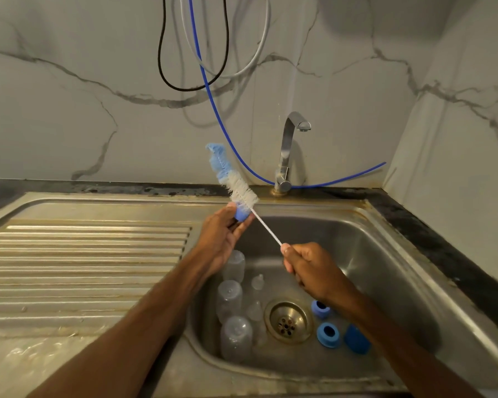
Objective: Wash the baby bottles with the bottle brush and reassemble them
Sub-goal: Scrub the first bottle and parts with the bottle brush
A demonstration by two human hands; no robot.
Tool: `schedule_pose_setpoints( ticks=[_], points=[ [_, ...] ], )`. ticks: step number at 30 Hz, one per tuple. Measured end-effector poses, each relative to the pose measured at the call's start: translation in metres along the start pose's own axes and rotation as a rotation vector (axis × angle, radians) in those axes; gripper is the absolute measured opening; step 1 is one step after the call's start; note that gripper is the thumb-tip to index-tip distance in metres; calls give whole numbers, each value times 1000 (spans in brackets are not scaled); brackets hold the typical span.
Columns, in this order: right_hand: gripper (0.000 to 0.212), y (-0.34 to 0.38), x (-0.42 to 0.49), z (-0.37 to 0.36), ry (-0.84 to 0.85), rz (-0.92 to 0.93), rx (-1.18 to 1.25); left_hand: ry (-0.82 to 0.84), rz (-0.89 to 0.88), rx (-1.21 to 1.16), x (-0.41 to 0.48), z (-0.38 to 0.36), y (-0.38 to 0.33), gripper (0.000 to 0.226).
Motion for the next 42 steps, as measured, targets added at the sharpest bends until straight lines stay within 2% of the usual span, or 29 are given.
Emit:
schedule_pose_setpoints(
  ticks=[3,8,12,17,22,27,32,34,37,39,42],
  points=[
    [50,-5,-11,2,54,-5,-76,-71,-5,-71,10,14,-9,34],
    [49,2,4,4,2,-57,21,20,35,42,-4,0,0,32],
    [50,-3,-9,0,81,-55,-23,-34,-20,-24,4,12,-8,39],
    [49,3,4,8,8,-132,56,57,84,-5,-6,1,0,36],
    [48,-2,-10,7,103,-139,15,2,32,-54,5,14,-7,42],
    [47,10,1,11,13,-220,84,106,101,-39,-9,-2,-2,38],
    [47,3,-14,15,201,-330,100,-4,14,-137,4,15,-12,40],
    [47,6,-9,17,177,-328,99,26,44,-72,2,13,-8,40],
    [48,12,2,15,76,-300,114,186,118,99,-12,-4,7,37],
    [48,13,4,15,54,-288,127,245,120,122,-17,-13,14,36],
    [48,12,-3,13,97,-276,129,144,69,63,-10,-9,10,35]
  ],
)
Point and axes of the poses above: each hand's wrist, its own x-axis towards the middle knuckle, its own z-axis out of the back of the hand, y = z × x, the point moved 1 cm from there along x, towards the middle knuckle, and after that the axes turned 9 degrees about -y, right-handed, at the moved point
